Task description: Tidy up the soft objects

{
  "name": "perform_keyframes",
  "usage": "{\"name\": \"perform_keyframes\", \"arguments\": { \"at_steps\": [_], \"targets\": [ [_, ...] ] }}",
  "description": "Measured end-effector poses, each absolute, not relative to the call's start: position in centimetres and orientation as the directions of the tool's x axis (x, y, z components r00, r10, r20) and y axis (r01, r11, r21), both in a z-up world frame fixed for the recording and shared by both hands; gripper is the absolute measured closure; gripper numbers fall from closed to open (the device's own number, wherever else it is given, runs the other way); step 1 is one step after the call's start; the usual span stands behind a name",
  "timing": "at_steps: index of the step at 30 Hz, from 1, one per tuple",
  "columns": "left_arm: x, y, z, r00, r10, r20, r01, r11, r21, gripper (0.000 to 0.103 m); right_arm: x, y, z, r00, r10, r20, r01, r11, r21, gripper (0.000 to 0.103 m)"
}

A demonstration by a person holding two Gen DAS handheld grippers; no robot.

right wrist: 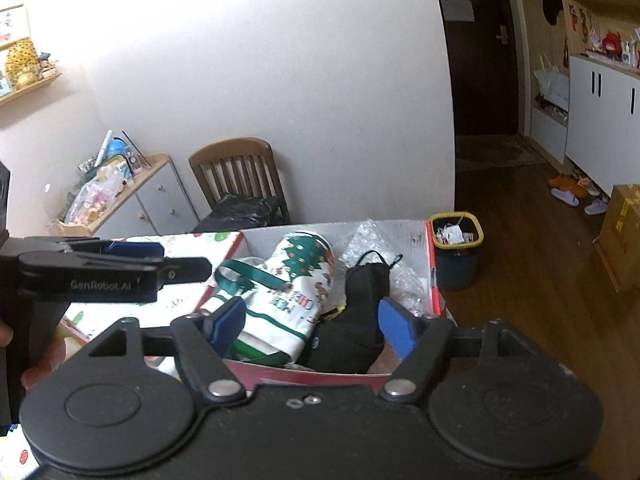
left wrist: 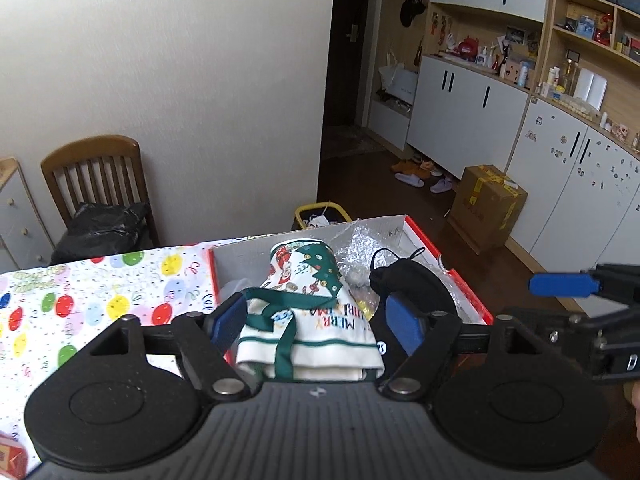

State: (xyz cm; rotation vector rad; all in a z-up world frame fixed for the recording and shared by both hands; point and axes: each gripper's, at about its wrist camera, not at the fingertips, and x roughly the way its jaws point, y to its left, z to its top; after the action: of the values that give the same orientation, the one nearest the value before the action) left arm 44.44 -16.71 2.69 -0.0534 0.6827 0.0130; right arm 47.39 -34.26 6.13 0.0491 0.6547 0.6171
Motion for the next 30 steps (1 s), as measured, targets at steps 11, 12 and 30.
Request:
{"name": "perform_keyframes", "arguments": {
  "at_steps": [11, 12, 30],
  "targets": [
    [38.3, -16.3, 3.6, 0.799, 0.017, -0.601, -0.057, 0.997, -0.048, 0.016, 43.1, -34.0, 7.9, 0.66, 0.576, -0.483, -0.563, 0.805, 0.19, 0.002],
    [37.9, -16.3, 3.7, 0.8, 0.017, -0.6, -0.059, 0.997, -0.05, 0.016, 42.8, -34.1, 8.0, 0.663, 0.58, -0.473, -0.567, 0.802, 0.188, 0.002],
    [31.2, -18.0, 4.4, 0.831, 0.054, -0.554, -0.08, 0.996, -0.024, 0.002, 37.5, -35.0, 8.3, 0.723, 0.569, -0.393, -0.562, 0.814, 0.144, 0.0]
  ]
}}
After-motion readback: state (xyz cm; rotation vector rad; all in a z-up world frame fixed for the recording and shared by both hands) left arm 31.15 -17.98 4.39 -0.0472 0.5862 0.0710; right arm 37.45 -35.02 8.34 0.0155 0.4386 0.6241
